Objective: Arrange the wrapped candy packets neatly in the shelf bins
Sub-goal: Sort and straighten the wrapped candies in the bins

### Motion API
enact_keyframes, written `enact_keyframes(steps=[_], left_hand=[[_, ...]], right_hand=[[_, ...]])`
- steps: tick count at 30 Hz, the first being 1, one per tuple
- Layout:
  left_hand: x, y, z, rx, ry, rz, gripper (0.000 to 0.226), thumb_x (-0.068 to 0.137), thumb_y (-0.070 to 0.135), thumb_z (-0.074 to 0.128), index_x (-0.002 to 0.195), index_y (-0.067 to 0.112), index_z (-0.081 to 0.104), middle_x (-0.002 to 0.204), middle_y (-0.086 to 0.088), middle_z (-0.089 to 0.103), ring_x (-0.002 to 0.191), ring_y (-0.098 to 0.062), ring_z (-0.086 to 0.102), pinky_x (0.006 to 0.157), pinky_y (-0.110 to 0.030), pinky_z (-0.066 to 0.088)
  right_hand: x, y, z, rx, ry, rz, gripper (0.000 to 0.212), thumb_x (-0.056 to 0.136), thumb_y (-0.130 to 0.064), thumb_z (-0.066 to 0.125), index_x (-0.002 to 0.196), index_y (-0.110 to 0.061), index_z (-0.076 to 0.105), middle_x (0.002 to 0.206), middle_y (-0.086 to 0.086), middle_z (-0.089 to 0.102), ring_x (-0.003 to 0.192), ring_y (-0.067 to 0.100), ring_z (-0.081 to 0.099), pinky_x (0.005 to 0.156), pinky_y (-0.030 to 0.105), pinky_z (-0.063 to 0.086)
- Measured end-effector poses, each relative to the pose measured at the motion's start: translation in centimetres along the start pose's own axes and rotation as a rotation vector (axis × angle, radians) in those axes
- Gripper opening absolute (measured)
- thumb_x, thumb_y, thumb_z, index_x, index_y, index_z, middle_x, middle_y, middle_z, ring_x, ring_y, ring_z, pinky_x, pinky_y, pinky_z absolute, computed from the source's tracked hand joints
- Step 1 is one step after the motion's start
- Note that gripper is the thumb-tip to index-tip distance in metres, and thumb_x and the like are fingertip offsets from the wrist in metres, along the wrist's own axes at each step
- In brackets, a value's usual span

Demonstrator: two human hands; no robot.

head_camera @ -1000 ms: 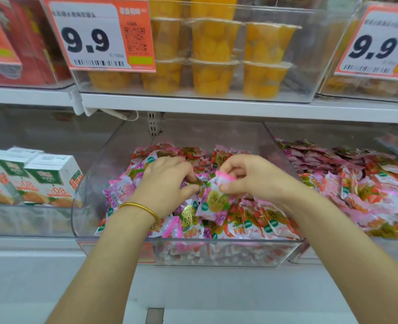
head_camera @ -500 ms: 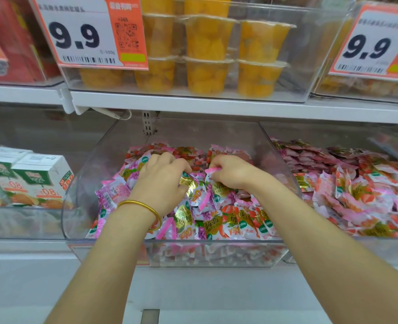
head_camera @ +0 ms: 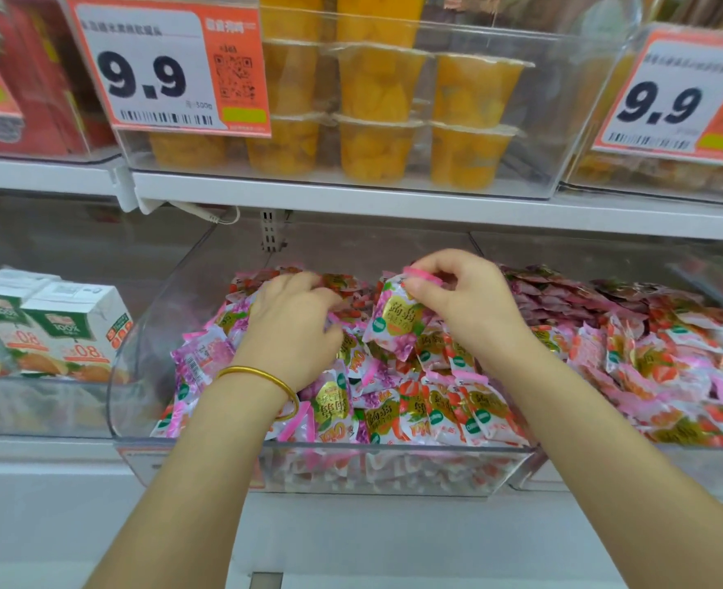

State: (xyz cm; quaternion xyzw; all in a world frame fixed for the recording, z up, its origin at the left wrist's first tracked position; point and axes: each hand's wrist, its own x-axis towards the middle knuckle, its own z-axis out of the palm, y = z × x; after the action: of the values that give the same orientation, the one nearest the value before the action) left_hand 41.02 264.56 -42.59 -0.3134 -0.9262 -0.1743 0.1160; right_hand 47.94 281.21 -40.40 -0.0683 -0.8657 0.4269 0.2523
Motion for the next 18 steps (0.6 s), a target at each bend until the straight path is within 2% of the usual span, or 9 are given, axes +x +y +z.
enact_keyframes(steps=[1, 2, 3, 5, 7, 9, 13, 16, 18], left_hand=[[0.0, 0.6, -0.4, -0.107, 0.088, 0.026, 0.025, 0.091, 0.026, 0.047, 0.095, 0.014, 0.069, 0.11, -0.008, 0.06, 0.109, -0.024, 0.049, 0.1, -0.037, 0.035], [-0.1, 1.6, -0.9, -0.274, 0.137, 0.035, 0.033, 0.093, 0.03, 0.044, 0.083, 0.01, 0.068, 0.095, -0.008, 0.064, 0.097, -0.021, 0.054, 0.093, -0.035, 0.041], [-0.3, 2.7, -1.5, -0.48, 0.111, 0.015, 0.038, 0.095, 0.034, 0.042, 0.081, 0.011, 0.068, 0.089, -0.004, 0.066, 0.09, -0.013, 0.058, 0.088, -0.029, 0.044], [-0.8, 5.2, -2.1, -0.828, -0.06, -0.023, 0.028, 0.095, 0.036, 0.044, 0.089, 0.022, 0.068, 0.087, 0.013, 0.065, 0.077, 0.01, 0.058, 0.073, -0.009, 0.045], [-1.1, 7.6, -1.8, -0.988, -0.168, -0.019, 0.012, 0.092, 0.026, 0.052, 0.09, 0.023, 0.063, 0.076, 0.015, 0.061, 0.06, 0.011, 0.055, 0.058, -0.004, 0.042], [-1.1, 9.5, -1.3, -1.107, -0.227, -0.032, 0.003, 0.089, 0.014, 0.057, 0.089, 0.017, 0.058, 0.071, 0.008, 0.059, 0.053, 0.007, 0.053, 0.054, -0.008, 0.043], [-0.8, 12.5, 0.2, -1.096, -0.218, 0.021, 0.01, 0.085, 0.013, 0.063, 0.091, 0.015, 0.055, 0.076, 0.002, 0.06, 0.06, -0.004, 0.055, 0.057, -0.013, 0.045], [-0.4, 14.3, 1.2, -0.955, -0.134, 0.106, 0.012, 0.082, 0.017, 0.068, 0.09, 0.017, 0.059, 0.087, -0.002, 0.064, 0.075, -0.016, 0.061, 0.069, -0.023, 0.05], [0.0, 15.4, 1.5, -0.856, -0.097, 0.168, 0.008, 0.082, 0.018, 0.067, 0.089, 0.019, 0.064, 0.086, 0.006, 0.066, 0.081, -0.009, 0.061, 0.077, -0.025, 0.049]], right_hand=[[-0.5, 0.0, -0.6, 0.025, 0.025, 0.002, 0.013, 0.086, -0.017, 0.065, 0.079, -0.028, 0.063, 0.09, -0.005, 0.064, 0.079, 0.007, 0.06, 0.071, 0.021, 0.05], [-1.0, 0.0, -1.3, 0.058, 0.049, 0.006, 0.017, 0.085, -0.017, 0.067, 0.076, -0.031, 0.063, 0.092, -0.003, 0.065, 0.082, 0.01, 0.061, 0.075, 0.026, 0.051], [-1.5, 0.0, -2.0, 0.102, 0.074, 0.011, 0.017, 0.083, -0.017, 0.068, 0.074, -0.03, 0.064, 0.092, 0.0, 0.066, 0.082, 0.013, 0.062, 0.076, 0.031, 0.052], [-2.4, 0.0, -3.7, 0.182, 0.116, 0.028, 0.014, 0.082, -0.015, 0.07, 0.073, -0.025, 0.067, 0.089, 0.004, 0.068, 0.081, 0.016, 0.064, 0.075, 0.036, 0.053], [-3.2, 0.2, -5.3, 0.223, 0.133, 0.038, 0.011, 0.081, -0.014, 0.07, 0.075, -0.023, 0.068, 0.085, 0.002, 0.069, 0.078, 0.017, 0.064, 0.076, 0.037, 0.054], [-4.3, 0.6, -6.8, 0.261, 0.142, 0.052, 0.012, 0.082, -0.014, 0.07, 0.076, -0.024, 0.068, 0.08, -0.001, 0.068, 0.073, 0.014, 0.063, 0.073, 0.034, 0.053], [-6.4, 2.8, -9.4, 0.249, 0.192, 0.092, 0.011, 0.085, -0.018, 0.067, 0.079, -0.027, 0.067, 0.074, -0.007, 0.067, 0.065, 0.007, 0.06, 0.054, 0.016, 0.044], [-7.4, 4.4, -10.8, 0.286, 0.245, 0.13, 0.008, 0.087, -0.017, 0.064, 0.086, -0.025, 0.068, 0.085, -0.006, 0.068, 0.075, 0.01, 0.063, 0.062, 0.026, 0.048], [-7.5, 5.1, -11.5, 0.292, 0.258, 0.122, 0.011, 0.088, -0.014, 0.062, 0.082, -0.022, 0.066, 0.081, 0.002, 0.067, 0.069, 0.012, 0.061, 0.059, 0.027, 0.047]])
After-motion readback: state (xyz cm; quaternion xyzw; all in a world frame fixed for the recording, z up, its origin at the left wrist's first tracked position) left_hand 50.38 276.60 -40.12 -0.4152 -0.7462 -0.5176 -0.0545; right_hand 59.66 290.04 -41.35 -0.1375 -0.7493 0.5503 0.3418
